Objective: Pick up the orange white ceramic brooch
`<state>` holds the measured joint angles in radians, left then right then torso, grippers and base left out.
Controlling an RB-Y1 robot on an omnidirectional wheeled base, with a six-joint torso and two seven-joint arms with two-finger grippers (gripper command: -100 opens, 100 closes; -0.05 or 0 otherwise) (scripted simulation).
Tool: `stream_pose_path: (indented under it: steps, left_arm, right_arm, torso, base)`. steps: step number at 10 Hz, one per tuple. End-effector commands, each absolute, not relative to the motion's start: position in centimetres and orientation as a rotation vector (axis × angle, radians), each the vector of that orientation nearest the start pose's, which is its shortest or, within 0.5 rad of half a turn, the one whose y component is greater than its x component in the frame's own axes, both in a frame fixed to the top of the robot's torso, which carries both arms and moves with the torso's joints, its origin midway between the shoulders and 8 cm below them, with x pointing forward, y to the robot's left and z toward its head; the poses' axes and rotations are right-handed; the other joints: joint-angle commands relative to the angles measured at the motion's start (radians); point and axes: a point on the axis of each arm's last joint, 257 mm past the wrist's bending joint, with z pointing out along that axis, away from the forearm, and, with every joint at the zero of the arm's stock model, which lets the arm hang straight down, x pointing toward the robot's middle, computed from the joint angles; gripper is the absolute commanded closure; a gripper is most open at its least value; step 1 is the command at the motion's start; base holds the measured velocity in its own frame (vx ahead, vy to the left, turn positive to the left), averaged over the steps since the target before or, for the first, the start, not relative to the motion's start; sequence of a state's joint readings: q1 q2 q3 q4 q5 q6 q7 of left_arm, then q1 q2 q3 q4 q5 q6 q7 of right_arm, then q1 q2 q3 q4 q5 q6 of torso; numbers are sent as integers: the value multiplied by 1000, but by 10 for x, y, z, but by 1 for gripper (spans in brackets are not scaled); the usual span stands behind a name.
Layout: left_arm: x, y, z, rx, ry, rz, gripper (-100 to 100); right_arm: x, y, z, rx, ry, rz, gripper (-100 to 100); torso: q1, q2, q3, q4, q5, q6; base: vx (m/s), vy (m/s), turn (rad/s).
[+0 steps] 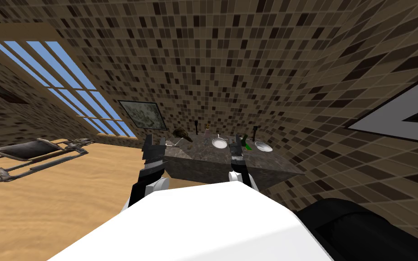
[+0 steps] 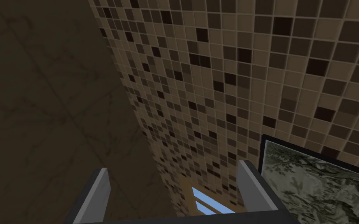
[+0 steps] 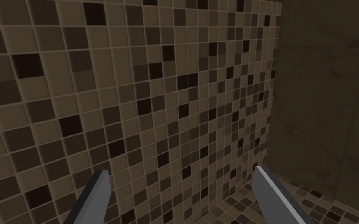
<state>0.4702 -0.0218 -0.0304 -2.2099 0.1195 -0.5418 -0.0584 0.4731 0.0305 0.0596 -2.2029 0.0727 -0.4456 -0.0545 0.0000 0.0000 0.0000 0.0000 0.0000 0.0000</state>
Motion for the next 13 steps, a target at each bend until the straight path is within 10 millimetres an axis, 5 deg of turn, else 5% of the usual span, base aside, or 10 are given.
stream_pose_path:
  steps: [1, 13]
  left_arm:
    - [353, 280, 14, -693, 562, -1354, -100]
    - [357, 216, 48, -167, 776, -1237, -100]
  right_arm:
    - [373, -254, -12, 749, 693, 1352, 0]
    - [373, -254, -12, 749, 693, 1352, 0]
  torso:
    - [0, 0, 0, 0, 0, 0]
    - [9, -1, 0, 0, 2, 0]
  base:
    - [4, 37, -12]
    - [11, 134, -55]
